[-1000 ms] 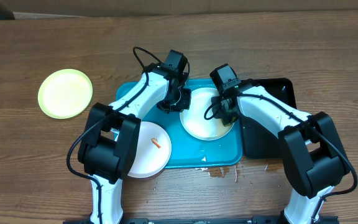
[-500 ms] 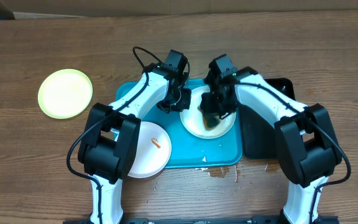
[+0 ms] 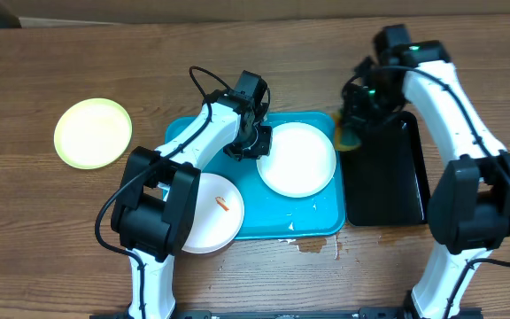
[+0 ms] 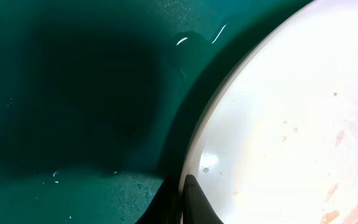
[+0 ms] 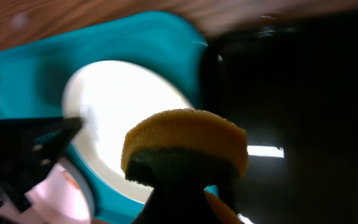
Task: Clean dirty plates on tray and stack at the side
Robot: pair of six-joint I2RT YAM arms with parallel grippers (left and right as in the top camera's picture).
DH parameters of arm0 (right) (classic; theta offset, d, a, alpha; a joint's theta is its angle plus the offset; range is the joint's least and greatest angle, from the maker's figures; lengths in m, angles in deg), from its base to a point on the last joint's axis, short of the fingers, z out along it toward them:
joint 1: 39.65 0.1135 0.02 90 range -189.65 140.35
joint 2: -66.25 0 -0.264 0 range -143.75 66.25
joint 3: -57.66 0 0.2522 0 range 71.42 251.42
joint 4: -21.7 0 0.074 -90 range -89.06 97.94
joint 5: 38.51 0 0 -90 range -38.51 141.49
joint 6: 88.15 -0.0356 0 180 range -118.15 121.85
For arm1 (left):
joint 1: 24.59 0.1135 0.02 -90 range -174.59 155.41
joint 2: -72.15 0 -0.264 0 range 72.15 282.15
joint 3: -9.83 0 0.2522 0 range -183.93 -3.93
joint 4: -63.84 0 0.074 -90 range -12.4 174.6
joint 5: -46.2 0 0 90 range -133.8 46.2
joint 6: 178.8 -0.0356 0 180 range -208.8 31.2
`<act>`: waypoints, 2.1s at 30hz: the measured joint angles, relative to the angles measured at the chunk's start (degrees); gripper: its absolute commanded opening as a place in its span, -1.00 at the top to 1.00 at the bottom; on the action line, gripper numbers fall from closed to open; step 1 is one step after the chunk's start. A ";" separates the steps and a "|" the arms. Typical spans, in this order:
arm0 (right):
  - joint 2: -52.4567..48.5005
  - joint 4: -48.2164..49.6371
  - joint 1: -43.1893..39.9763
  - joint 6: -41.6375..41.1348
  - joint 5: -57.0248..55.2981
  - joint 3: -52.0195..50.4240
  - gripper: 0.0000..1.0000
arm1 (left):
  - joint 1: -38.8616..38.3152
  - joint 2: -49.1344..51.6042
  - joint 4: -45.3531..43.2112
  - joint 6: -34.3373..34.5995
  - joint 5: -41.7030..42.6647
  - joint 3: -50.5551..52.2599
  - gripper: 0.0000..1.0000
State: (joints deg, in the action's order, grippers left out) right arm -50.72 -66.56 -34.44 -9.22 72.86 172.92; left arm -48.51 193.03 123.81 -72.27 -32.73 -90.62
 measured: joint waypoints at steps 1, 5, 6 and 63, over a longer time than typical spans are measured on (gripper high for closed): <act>0.00 -0.87 -0.98 0.15 -1.14 0.00 0.92 | 0.00 0.00 0.02 0.00 0.04 0.00 0.91; 0.00 -2.21 -4.79 0.46 -8.15 -0.11 0.92 | 0.00 0.00 0.00 0.00 0.09 0.00 0.90; 0.00 -2.10 -5.14 0.44 -9.33 -0.28 0.92 | 0.00 0.00 0.02 0.00 0.09 0.00 0.89; 0.00 9.81 -25.42 0.39 -17.31 -1.53 -1.00 | -1.05 -1.22 17.31 0.96 -13.33 -19.41 0.92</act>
State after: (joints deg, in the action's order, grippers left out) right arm -50.72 -56.74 -59.86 -8.83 55.55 171.39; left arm -49.56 191.80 141.12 -71.30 -46.06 -110.03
